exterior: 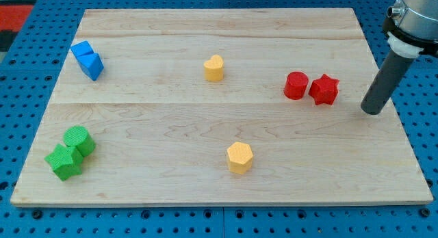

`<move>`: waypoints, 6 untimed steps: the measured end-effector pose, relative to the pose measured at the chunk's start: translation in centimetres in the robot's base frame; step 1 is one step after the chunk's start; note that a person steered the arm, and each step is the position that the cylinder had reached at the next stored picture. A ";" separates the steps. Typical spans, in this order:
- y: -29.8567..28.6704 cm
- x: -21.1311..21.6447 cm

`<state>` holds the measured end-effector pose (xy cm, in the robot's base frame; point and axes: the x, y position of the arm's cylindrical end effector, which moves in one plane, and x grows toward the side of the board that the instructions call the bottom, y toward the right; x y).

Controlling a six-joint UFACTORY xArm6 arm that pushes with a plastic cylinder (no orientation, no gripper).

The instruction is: Push red star along with red circle towards the yellow heart

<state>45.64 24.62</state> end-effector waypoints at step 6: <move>-11.5 -5.0</move>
